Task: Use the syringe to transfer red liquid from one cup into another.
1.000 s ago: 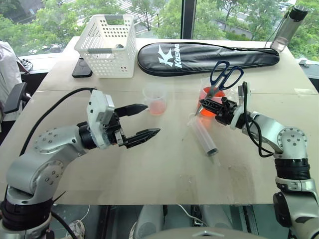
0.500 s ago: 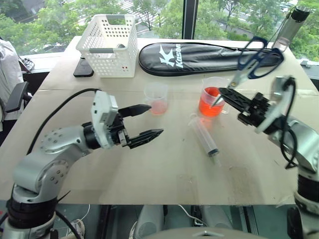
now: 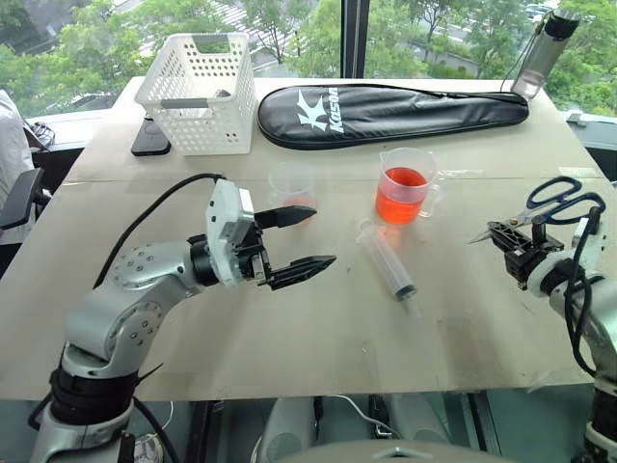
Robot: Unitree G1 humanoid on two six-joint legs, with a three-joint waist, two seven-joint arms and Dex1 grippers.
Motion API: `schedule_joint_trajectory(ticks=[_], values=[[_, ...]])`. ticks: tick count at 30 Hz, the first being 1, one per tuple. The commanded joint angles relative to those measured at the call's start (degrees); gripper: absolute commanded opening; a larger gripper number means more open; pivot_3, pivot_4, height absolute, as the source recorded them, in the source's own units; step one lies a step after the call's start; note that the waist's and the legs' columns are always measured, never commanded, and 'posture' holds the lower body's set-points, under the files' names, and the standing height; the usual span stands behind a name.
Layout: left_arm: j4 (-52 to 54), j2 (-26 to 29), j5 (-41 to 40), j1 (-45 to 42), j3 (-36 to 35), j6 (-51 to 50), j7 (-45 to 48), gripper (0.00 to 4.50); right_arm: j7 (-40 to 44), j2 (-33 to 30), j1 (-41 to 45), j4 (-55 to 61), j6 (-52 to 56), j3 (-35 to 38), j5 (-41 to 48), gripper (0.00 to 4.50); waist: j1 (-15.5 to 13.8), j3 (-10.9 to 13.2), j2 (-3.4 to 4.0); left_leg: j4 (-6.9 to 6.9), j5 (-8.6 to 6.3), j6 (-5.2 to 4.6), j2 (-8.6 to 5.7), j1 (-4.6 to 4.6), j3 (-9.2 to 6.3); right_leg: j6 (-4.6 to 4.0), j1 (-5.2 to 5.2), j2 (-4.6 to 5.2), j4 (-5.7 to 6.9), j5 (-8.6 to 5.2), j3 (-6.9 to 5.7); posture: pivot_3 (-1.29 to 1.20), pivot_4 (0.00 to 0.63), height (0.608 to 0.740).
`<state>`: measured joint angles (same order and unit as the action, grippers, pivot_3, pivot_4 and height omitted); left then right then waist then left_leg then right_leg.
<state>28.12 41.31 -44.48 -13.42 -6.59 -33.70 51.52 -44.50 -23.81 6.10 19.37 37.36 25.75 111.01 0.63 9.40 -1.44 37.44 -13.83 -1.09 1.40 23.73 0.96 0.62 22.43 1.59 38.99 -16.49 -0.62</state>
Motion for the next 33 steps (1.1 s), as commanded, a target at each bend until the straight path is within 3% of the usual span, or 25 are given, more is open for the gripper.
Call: schedule_joint_trajectory(ticks=[1,3,7,9,10,11,14,16,20,23,27,33], values=[[0.53,-0.17,-0.03,-1.04,-0.39,1.18,0.59,4.5,-4.4,-0.55,0.84,-2.09,0.04,2.31,1.99,0.41,0.0,0.0,0.0,-0.01,0.01,0.02,0.0,0.04,0.01,0.0,0.03,0.01,-0.01,0.0,0.0,0.0,0.15,0.724],[0.62,-0.31,0.04,-1.05,-0.27,1.18,0.62,4.5,-5.77,-1.19,0.72,-3.05,0.31,2.54,1.99,1.07,-0.01,0.0,0.0,-0.05,0.01,0.02,0.0,0.08,0.05,0.0,0.08,0.02,-0.04,0.0,0.02,0.0,0.15,0.724],[0.28,-0.81,0.37,-1.54,0.18,1.22,0.6,4.5,-8.53,-2.22,0.29,-3.46,0.08,3.28,1.99,3.01,-0.02,0.0,0.0,-0.05,0.0,-0.01,0.0,0.06,0.13,0.01,0.09,0.05,-0.02,0.01,0.09,0.0,0.15,0.724],[-0.22,-1.0,0.63,-1.94,0.45,1.39,0.81,4.5,-7.39,-7.65,-2.22,-1.95,3.26,2.29,1.45,4.15,-0.18,-0.01,0.03,-0.03,-0.01,-0.02,0.0,0.06,0.12,0.05,0.09,0.04,0.0,0.03,0.08,0.0,0.15,0.724],[-0.34,-1.06,0.74,-2.02,0.48,1.44,0.92,4.5,-6.64,-9.9,-3.19,-1.28,4.52,1.77,1.16,4.36,-0.3,-0.03,0.06,-0.02,-0.01,-0.03,-0.02,0.05,0.12,0.05,0.09,0.05,0.0,0.03,0.09,0.0,0.15,0.724],[-0.48,-1.11,0.84,-2.09,0.49,1.49,1.04,4.5,-5.41,-12.24,-4.09,-0.31,5.86,1.29,0.45,4.44,-0.31,-0.04,0.09,-0.02,-0.02,-0.04,-0.03,0.05,0.13,0.06,0.08,0.05,0.0,0.03,0.09,0.0,0.15,0.724],[-1.53,-1.21,1.34,-2.66,0.55,1.62,1.43,4.5,13.11,-28.25,-8.42,12.69,17.9,4.22,-6.64,4.44,-0.12,-0.04,0.36,-0.03,-0.03,-0.07,-0.03,0.04,0.2,0.08,0.09,0.04,-0.03,0.04,0.16,0.0,0.15,0.724],[-1.79,-1.22,1.54,-2.66,0.73,1.49,1.81,4.5,21.45,-35.37,-10.32,17.69,21.3,5.09,-10.55,4.44,0.2,-0.18,0.36,-0.1,-0.04,-0.08,-0.01,0.0,0.26,0.1,0.11,-0.04,-0.07,0.04,0.25,0.0,0.15,0.724],[-2.16,-1.07,1.8,-2.44,1.57,1.1,2.75,4.5,34.64,-45.56,-5.67,23.74,23.33,-2.18,-18.8,4.44,0.05,-0.32,0.1,-0.05,-0.05,-0.06,0.34,-0.01,0.18,0.09,0.09,-0.54,-0.14,0.04,0.23,0.0,0.15,0.724],[-2.11,-0.18,1.22,-2.4,1.14,0.6,3.67,4.5,33.87,-40.83,8.99,21.95,24.35,-17.8,-21.83,4.44,-0.05,-0.33,0.06,0.01,-0.04,-0.05,0.37,-0.01,0.19,0.1,0.09,-0.54,-0.13,0.04,0.24,0.0,0.15,0.724],[-0.97,3.03,-0.03,0.61,-1.49,-0.14,6.31,4.5,29.67,-30.9,21.21,16.51,29.03,-30.93,-27.71,4.44,0.08,-0.35,-0.11,0.09,-0.04,-0.04,0.38,0.0,0.31,0.1,0.13,-0.52,-0.12,0.06,0.42,0.0,0.15,0.724],[2.38,9.32,2.73,11.88,-7.21,5.24,13.38,4.5,22.47,-16.85,34.03,4.51,37.39,-39.69,-31.22,4.44,0.17,-0.32,-0.09,-0.02,0.03,0.09,0.38,0.08,0.42,0.06,0.33,-0.37,-0.13,0.08,0.55,0.0,0.15,0.724]])
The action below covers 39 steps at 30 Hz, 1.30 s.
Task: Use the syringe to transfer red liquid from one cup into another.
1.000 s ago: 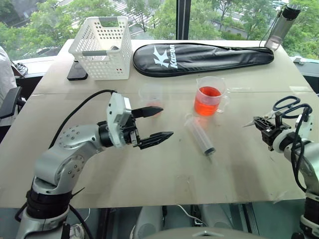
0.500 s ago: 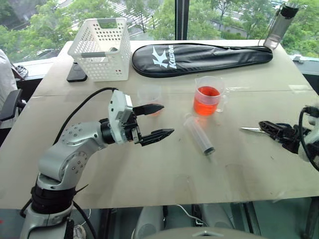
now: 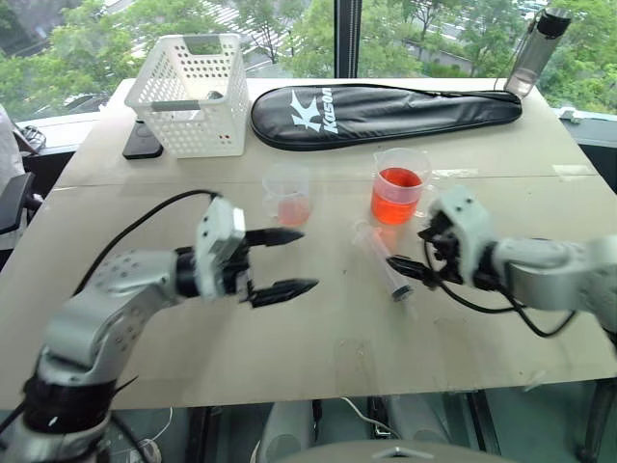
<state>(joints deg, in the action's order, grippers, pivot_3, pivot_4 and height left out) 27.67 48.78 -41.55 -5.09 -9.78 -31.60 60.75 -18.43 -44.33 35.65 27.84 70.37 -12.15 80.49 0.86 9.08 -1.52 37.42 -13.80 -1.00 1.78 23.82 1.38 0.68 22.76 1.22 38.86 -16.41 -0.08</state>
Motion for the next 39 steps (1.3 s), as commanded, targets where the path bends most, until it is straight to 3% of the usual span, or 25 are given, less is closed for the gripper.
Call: schedule_joint_trajectory(ticks=[1,7,22,29,39], values=[[2.95,2.22,-0.97,4.86,-4.88,3.19,5.05,4.5,-4.75,5.33,5.76,-5.51,6.02,-2.14,-0.99,4.44,-0.28,0.01,0.01,-0.01,0.0,0.0,0.0,0.01,0.01,0.0,0.0,0.01,0.0,0.0,-0.02,0.0,0.15,0.724],[3.45,2.69,-4.68,5.91,-8.86,0.64,3.4,4.5,-8.36,13.95,6.57,-12.63,10.71,-1.23,0.59,4.44,-1.1,-0.03,-0.04,0.06,-0.08,-0.15,-0.07,0.04,-0.06,-0.01,-0.05,0.16,0.05,0.0,-0.21,0.0,0.15,0.724],[5.43,2.41,-5.45,9.37,-11.38,0.88,2.6,4.5,-10.55,26.97,11.44,-25.36,21.72,6.74,-13.39,4.44,0.05,-0.03,-0.02,0.01,-0.08,-0.16,-0.07,-0.01,-0.08,-0.02,-0.03,0.11,0.1,0.02,-0.23,0.0,0.15,0.724],[6.24,1.82,-6.15,11.22,-12.0,1.05,1.88,4.5,-12.0,27.17,14.44,-30.92,22.13,5.34,-15.0,4.44,0.06,-0.05,-0.02,0.0,-0.09,-0.16,-0.07,-0.02,-0.07,-0.03,-0.04,0.13,0.08,0.02,-0.22,0.0,0.15,0.724],[7.08,1.2,-6.15,13.84,-12.57,2.01,1.59,4.5,-16.28,25.5,14.4,-30.2,22.13,0.6,-7.52,4.44,0.02,-0.05,-0.02,-0.02,-0.1,-0.18,-0.07,-0.01,-0.08,-0.03,-0.04,0.13,0.07,0.02,-0.24,0.0,0.15,0.724]])
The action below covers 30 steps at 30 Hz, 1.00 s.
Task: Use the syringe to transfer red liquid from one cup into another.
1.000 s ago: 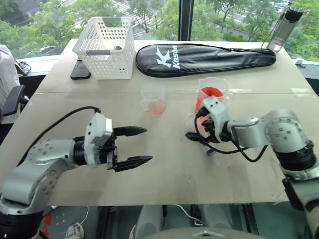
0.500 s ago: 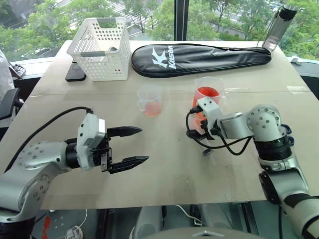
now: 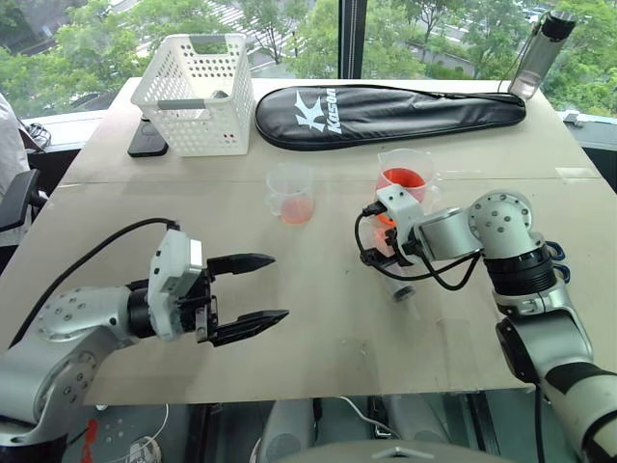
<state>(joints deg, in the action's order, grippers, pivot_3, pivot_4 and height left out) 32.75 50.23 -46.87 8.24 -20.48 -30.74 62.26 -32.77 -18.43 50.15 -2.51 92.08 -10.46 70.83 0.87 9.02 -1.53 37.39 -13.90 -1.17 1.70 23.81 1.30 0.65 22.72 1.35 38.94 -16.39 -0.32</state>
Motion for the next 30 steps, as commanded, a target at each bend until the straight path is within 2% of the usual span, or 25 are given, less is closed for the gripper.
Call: schedule_joint_trajectory(ticks=[1,4,5,7,9,11,14,18,21,24,26,30], values=[[2.04,-0.29,-0.8,0.62,-1.84,1.24,0.09,4.5,-2.55,-0.39,-0.27,-0.02,0.42,-1.2,2.39,4.44,0.0,0.0,0.0,0.0,0.0,0.0,0.0,0.0,0.0,0.0,0.0,0.0,-0.01,0.0,0.0,0.0,0.15,0.724],[1.81,-0.41,-0.56,0.8,-1.78,1.66,0.25,4.5,-4.09,0.06,-1.51,-0.25,0.42,-0.92,4.02,3.63,-0.01,0.0,-0.01,-0.01,0.0,-0.01,0.0,0.01,0.0,0.0,0.0,0.0,-0.02,0.0,0.0,0.0,0.15,0.724],[1.68,-0.44,-0.47,0.74,-1.69,1.8,0.28,4.5,-4.31,0.06,-2.04,0.0,0.42,-0.94,4.99,3.13,0.0,-0.01,-0.01,-0.01,0.0,-0.01,0.0,0.01,0.0,0.0,0.0,0.0,-0.02,0.0,0.0,0.0,0.15,0.724],[1.42,-0.5,-0.35,0.46,-1.35,2.01,0.23,4.5,-4.57,-0.38,-2.94,1.27,0.42,-1.21,6.59,2.49,0.02,-0.02,-0.02,-0.01,-0.01,-0.01,0.0,0.0,0.0,0.0,0.0,0.0,-0.02,0.0,0.0,0.0,0.15,0.724],[1.24,-0.56,-0.3,0.23,-1.01,2.22,0.12,4.5,-4.8,-1.06,-3.57,2.76,0.42,-1.22,7.82,1.64,0.03,-0.02,-0.02,-0.02,-0.01,-0.01,0.0,0.0,-0.01,0.0,0.0,0.0,-0.02,0.0,0.0,0.0,0.15,0.724],[0.93,-0.66,-0.21,-0.14,-0.58,2.38,0.05,4.5,-2.43,-3.27,-3.92,8.29,0.42,-1.38,7.93,1.55,0.07,-0.01,-0.01,-0.03,-0.01,-0.01,0.0,0.0,-0.01,0.0,0.0,-0.01,-0.02,0.0,0.0,0.0,0.15,0.724],[0.3,-0.8,-0.06,-0.76,-0.16,2.46,0.14,4.5,2.62,-3.73,-4.26,15.81,0.14,2.2,8.61,1.55,0.01,0.03,0.04,-0.04,-0.01,-0.02,0.0,0.05,-0.01,0.0,0.03,0.0,-0.04,0.0,-0.01,0.0,0.15,0.724],[-1.37,-1.38,0.47,-2.5,1.6,2.69,0.61,4.5,16.56,-7.26,-2.26,25.29,-5.68,8.09,14.3,1.55,0.0,0.06,0.09,-0.04,-0.01,-0.02,0.0,0.06,-0.02,0.01,0.05,-0.01,-0.05,0.0,-0.02,0.0,0.15,0.724],[-2.22,-1.5,0.62,-3.81,2.43,2.7,1.0,4.5,22.72,-8.99,-0.43,28.89,-10.57,9.71,11.2,1.55,-0.01,0.07,0.09,-0.04,-0.02,-0.04,0.0,0.05,-0.02,0.01,0.04,-0.01,-0.05,-0.01,-0.03,0.0,0.15,0.724],[-3.37,-1.86,0.38,-6.29,3.51,2.41,0.57,4.5,30.64,-7.59,1.39,30.17,-22.6,11.81,2.91,1.55,0.01,0.06,0.08,-0.04,-0.02,-0.04,0.0,0.03,-0.03,0.01,0.04,-0.01,-0.05,-0.01,-0.03,0.0,0.15,0.724],[-3.92,-2.53,-0.18,-8.32,4.03,1.86,-0.32,4.5,32.76,-3.66,1.79,27.56,-33.52,13.73,-4.28,1.55,0.05,0.06,0.08,-0.04,-0.02,-0.03,0.0,0.03,-0.02,0.01,0.04,-0.02,-0.04,-0.01,-0.02,0.0,0.15,0.724],[-5.02,-4.31,-1.67,-13.32,4.84,0.18,-3.31,4.5,38.09,-1.49,3.18,20.21,-52.93,13.2,-22.54,1.55,-0.28,0.05,0.07,-0.02,-0.02,-0.03,-0.01,0.04,-0.01,0.02,0.03,-0.01,-0.04,0.0,-0.02,0.0,0.15,0.724]])
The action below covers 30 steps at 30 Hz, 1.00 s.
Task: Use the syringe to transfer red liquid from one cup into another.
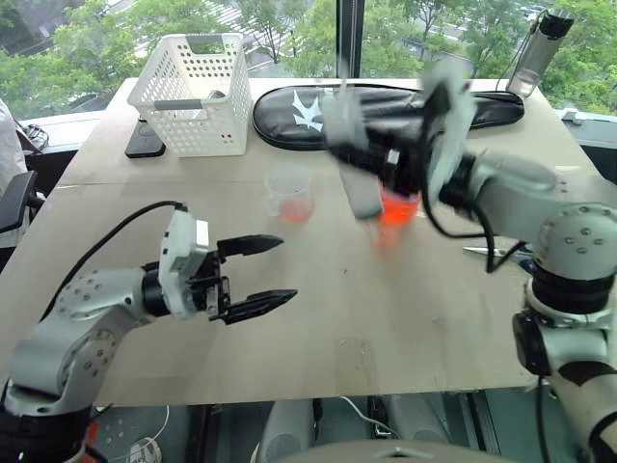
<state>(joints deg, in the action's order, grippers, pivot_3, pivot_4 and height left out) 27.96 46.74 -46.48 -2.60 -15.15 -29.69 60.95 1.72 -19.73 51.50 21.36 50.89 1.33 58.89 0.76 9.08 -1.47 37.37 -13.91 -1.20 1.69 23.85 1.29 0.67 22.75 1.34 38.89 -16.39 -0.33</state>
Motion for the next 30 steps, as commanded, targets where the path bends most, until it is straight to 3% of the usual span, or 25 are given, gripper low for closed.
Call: schedule_joint_trajectory(ticks=[1,5,9,14,19,30], values=[[-0.53,-1.31,-2.88,-3.83,-0.54,-1.7,-3.07,4.5,4.6,0.09,2.42,-5.89,-14.98,0.95,-13.83,1.55,-0.2,0.0,-0.01,0.01,0.0,0.0,-0.03,0.01,-0.01,0.0,0.0,0.04,0.0,0.0,-0.02,0.0,0.15,0.724],[-2.17,-2.85,-5.02,-9.88,-0.88,-4.33,-7.38,4.5,5.96,5.01,3.42,-15.5,-30.28,3.17,-23.02,1.55,0.02,0.01,0.0,0.0,0.01,0.02,-0.09,0.01,-0.01,0.0,0.0,0.1,0.03,0.0,-0.02,0.0,0.15,0.724],[-5.24,-5.07,-7.35,-20.01,-0.61,-8.6,-15.63,4.5,11.27,6.94,0.25,-23.8,-43.44,-0.41,-33.06,1.55,0.01,0.02,0.0,-0.01,0.04,0.07,-0.08,0.0,-0.02,0.0,0.01,0.1,0.04,0.01,-0.02,0.0,0.15,0.724],[-13.15,-6.39,-9.78,-38.08,1.37,-17.81,-24.67,4.5,12.94,10.12,-3.68,-30.02,-53.1,-2.77,-41.38,1.55,0.02,0.05,-0.06,0.07,0.08,0.14,-0.1,0.05,-0.09,0.02,-0.02,0.11,0.06,0.02,-0.1,0.0,0.15,0.724],[-24.77,-7.3,-2.27,-53.47,6.22,-19.12,-27.34,4.5,9.24,10.78,-4.94,-34.11,-57.08,-3.03,-49.09,1.55,0.0,0.07,-0.06,0.04,0.18,0.3,-0.25,0.04,-0.06,0.04,-0.02,0.24,0.04,0.01,-0.12,0.0,0.15,0.724],[-43.51,-10.79,10.58,-70.39,13.27,-17.25,-22.07,4.5,3.86,15.6,-7.46,-33.55,-57.81,-0.94,-52.02,1.55,0.1,0.08,-0.05,0.0,0.2,0.33,-0.26,0.04,-0.03,0.03,0.04,0.25,0.07,0.01,-0.08,0.0,0.15,0.724]])
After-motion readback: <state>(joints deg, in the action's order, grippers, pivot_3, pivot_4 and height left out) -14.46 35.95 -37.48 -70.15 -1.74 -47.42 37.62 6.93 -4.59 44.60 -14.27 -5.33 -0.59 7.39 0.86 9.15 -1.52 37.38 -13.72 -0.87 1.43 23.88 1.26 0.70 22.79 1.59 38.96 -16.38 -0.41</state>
